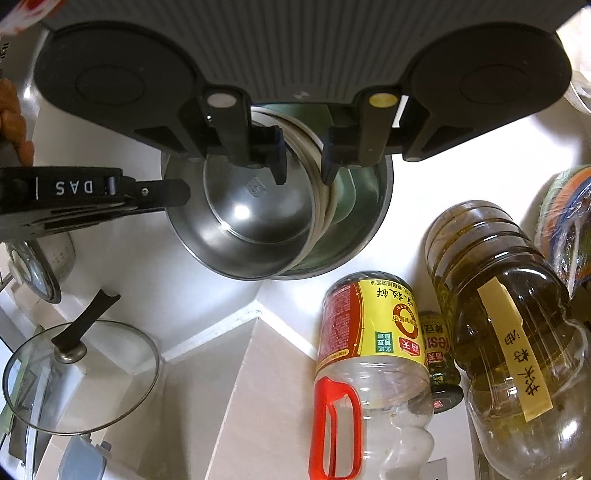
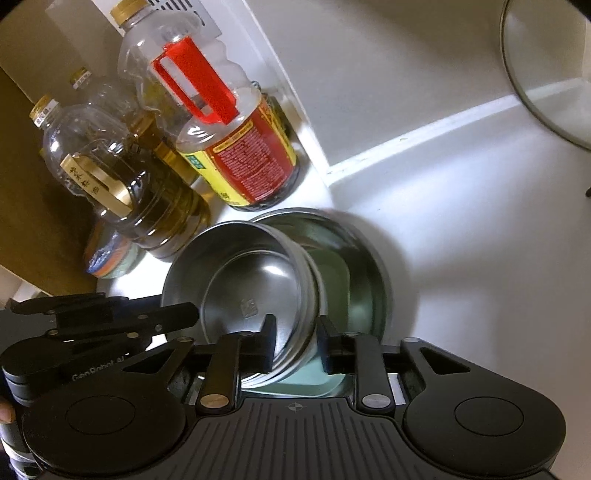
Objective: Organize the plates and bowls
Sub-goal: 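Lower the bowl stack onto the green plate on the steel tray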
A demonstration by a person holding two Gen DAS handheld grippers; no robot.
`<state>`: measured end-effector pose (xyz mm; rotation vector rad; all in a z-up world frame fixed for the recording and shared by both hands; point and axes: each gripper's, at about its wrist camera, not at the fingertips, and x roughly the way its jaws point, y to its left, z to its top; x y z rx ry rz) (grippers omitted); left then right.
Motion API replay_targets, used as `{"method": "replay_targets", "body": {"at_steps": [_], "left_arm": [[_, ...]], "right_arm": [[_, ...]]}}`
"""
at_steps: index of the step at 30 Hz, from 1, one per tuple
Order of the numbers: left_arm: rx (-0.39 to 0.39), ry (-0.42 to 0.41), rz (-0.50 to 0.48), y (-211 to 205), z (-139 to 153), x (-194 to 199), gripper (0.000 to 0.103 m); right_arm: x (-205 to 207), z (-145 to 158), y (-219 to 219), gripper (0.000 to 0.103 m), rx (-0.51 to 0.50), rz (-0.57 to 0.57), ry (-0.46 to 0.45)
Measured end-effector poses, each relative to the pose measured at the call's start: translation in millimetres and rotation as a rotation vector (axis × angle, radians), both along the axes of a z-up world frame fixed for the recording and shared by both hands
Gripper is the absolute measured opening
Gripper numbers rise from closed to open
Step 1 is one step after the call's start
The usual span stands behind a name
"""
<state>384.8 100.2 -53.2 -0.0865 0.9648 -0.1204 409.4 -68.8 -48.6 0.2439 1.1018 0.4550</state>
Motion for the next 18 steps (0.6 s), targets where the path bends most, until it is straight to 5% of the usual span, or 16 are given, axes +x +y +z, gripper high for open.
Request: {"method": "replay_targets", "body": {"at_steps": [18], "left_arm": [[0.017,0.013,-0.031,1,4,3,0.017]], "right_arm": [[14,2,-7,0.018,0.051,-0.014,0.124]]}}
